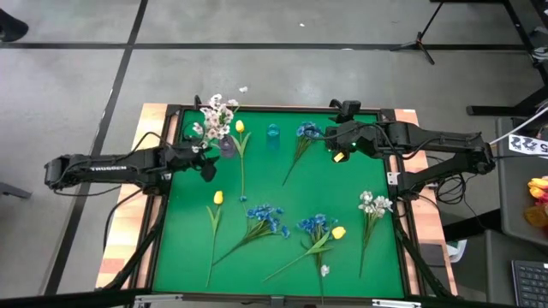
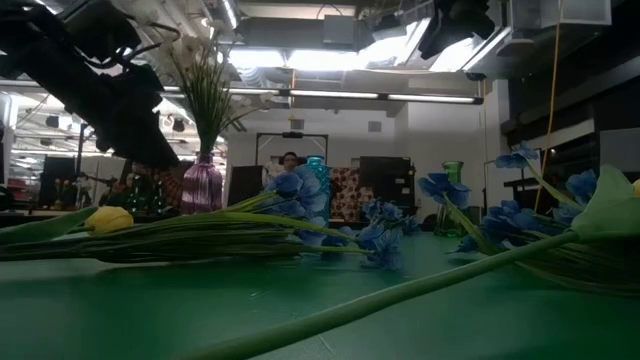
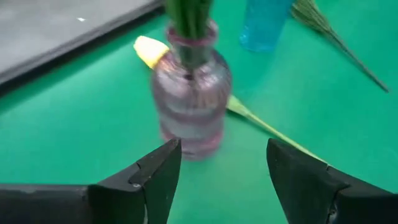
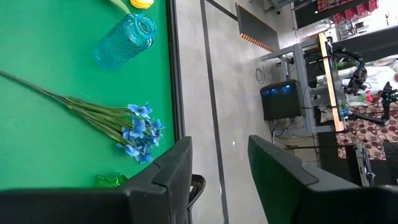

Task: Sort flowers into vase by color
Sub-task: Adjust the violet vases

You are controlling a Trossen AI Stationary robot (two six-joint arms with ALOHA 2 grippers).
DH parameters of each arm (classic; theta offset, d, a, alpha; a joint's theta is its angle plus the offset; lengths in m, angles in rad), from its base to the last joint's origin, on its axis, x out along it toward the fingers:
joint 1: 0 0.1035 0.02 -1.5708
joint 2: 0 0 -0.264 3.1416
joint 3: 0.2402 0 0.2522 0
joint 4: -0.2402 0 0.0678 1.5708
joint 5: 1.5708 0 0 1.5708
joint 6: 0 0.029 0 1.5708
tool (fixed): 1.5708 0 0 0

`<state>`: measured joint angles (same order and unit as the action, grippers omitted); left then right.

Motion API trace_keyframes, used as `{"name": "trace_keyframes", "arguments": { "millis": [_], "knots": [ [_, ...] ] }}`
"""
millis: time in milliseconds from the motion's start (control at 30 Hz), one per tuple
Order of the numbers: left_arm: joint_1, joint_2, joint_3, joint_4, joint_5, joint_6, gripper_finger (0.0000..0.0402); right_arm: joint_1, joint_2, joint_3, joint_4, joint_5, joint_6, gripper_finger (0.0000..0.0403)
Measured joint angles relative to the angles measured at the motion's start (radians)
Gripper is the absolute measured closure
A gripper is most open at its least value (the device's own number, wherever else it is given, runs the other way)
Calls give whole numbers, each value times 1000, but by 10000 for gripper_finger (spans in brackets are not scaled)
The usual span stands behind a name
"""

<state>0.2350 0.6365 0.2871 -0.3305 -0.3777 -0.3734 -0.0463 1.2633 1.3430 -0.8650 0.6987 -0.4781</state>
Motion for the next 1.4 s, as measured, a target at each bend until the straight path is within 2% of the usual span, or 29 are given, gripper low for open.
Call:
{"name": "trace_keyframes", "arguments": {
  "millis": [167, 267, 333, 500, 633, 1033, 1200, 1400],
  "knots": [
    [-70, 0, 0, 7, 99, -54, 222, 0, 0, 0, 0, 0, 0, 247],
    [-122, 0, 0, 40, 105, -83, 268, 0, 0, 0, 0, 0, 0, 247],
    [-153, 0, 0, 67, 81, -88, 302, 0, 0, 0, 0, 0, 1, 247],
    [-227, 0, -10, 161, -73, -88, 389, 0, 0, 0, 1, 1, 1, 247],
    [-270, 1, -25, 203, -199, -90, 391, 0, 0, 0, 1, 1, 1, 247],
    [-316, 2, -159, 418, -331, -139, 400, 1, 0, 0, 3, 9, 1, 247],
    [-316, 23, -164, 453, -337, -124, 401, 1, 0, 0, 3, 9, 1, 247],
    [-315, 104, -164, 544, -219, -99, 401, 1, 0, 0, 3, 9, 1, 247]
  ]
}}
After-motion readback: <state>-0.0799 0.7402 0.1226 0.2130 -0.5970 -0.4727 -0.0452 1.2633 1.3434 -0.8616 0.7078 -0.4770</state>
